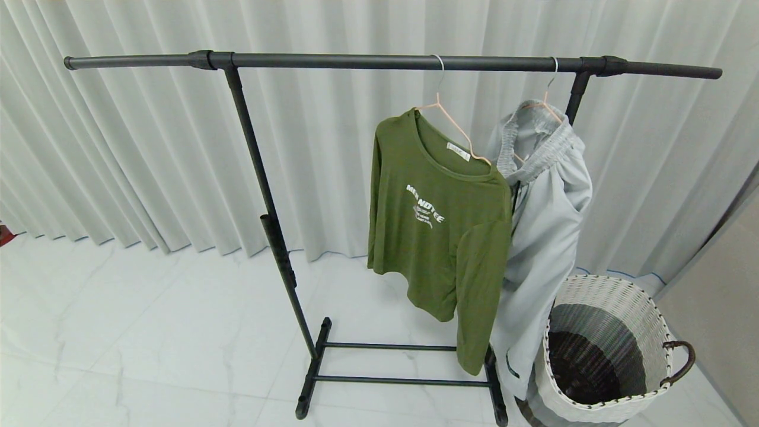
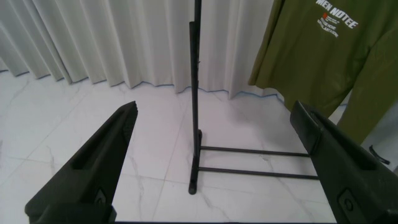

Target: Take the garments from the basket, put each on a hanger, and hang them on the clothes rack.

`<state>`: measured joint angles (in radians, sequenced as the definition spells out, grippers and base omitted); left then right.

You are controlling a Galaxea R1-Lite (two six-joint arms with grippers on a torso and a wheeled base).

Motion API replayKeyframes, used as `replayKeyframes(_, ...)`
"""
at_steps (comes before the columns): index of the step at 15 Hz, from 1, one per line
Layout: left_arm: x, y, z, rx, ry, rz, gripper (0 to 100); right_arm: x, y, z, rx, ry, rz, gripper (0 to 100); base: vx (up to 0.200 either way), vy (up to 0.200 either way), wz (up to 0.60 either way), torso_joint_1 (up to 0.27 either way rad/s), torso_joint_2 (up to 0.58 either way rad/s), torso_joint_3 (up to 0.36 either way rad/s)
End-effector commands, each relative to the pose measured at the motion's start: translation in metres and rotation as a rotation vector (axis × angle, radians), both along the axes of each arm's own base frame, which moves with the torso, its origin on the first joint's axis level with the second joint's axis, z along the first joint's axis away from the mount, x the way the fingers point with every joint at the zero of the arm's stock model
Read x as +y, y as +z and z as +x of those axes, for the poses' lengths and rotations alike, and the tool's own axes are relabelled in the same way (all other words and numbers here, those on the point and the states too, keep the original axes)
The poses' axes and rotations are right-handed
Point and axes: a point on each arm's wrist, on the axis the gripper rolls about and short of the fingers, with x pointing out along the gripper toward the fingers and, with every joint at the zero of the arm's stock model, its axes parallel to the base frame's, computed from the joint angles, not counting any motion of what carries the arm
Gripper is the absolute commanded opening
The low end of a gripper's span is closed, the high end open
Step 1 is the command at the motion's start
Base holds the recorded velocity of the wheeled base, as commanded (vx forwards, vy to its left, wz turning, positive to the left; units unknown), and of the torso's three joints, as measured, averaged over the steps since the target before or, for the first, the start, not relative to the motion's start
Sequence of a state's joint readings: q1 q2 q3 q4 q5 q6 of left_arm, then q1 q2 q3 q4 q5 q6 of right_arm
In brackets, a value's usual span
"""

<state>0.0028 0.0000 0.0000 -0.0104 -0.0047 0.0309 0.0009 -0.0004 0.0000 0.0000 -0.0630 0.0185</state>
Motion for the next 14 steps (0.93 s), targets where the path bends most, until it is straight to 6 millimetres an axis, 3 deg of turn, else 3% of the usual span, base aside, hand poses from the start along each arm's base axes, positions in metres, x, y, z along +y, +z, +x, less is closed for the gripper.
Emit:
replayKeyframes(1,0.0,0.0,0.0,0.0,0.0,0.0,100,0.0,0.0,0.0001,0.002,0.001,0.0,100,0.0,0.0,0.0,0.0,0.0,0.0)
replayKeyframes(14,0.0,0.0,0.0,0.0,0.0,0.0,100,0.0,0.0,0.0001,0.002,0.001,-0.005,100,0.0,0.0,0.0,0.0,0.0,0.0)
